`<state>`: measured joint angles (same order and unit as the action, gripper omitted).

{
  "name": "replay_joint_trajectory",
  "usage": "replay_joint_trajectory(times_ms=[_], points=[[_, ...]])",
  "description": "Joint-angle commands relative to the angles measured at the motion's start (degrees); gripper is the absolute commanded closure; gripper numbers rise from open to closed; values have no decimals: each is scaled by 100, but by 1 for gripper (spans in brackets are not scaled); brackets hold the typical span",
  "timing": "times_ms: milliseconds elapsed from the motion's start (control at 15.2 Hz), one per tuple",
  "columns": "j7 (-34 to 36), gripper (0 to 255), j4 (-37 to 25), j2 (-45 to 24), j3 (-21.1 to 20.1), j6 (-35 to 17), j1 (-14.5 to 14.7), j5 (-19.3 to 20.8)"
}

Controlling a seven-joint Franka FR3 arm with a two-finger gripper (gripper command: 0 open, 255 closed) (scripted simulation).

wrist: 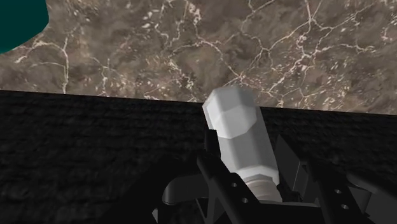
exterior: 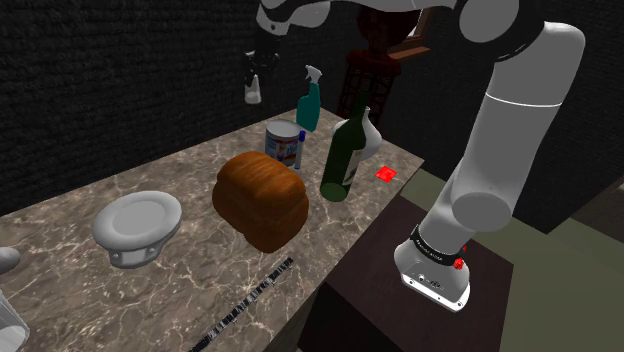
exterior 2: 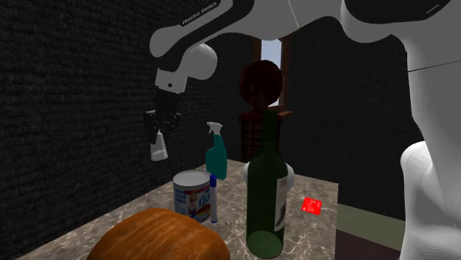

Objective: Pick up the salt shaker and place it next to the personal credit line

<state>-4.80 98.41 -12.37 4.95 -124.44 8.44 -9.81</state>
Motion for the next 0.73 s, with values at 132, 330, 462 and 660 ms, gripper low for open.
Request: replay_joint_trajectory(times_ms=[132, 330, 462, 660], points=[[37, 255, -235, 47, 11, 283, -7, 28], [62, 255, -375, 67, 15, 441, -9, 43], [-112, 255, 121, 441, 72, 340, -91, 21], [-378, 255, 788, 971, 175, 235, -216, -1]])
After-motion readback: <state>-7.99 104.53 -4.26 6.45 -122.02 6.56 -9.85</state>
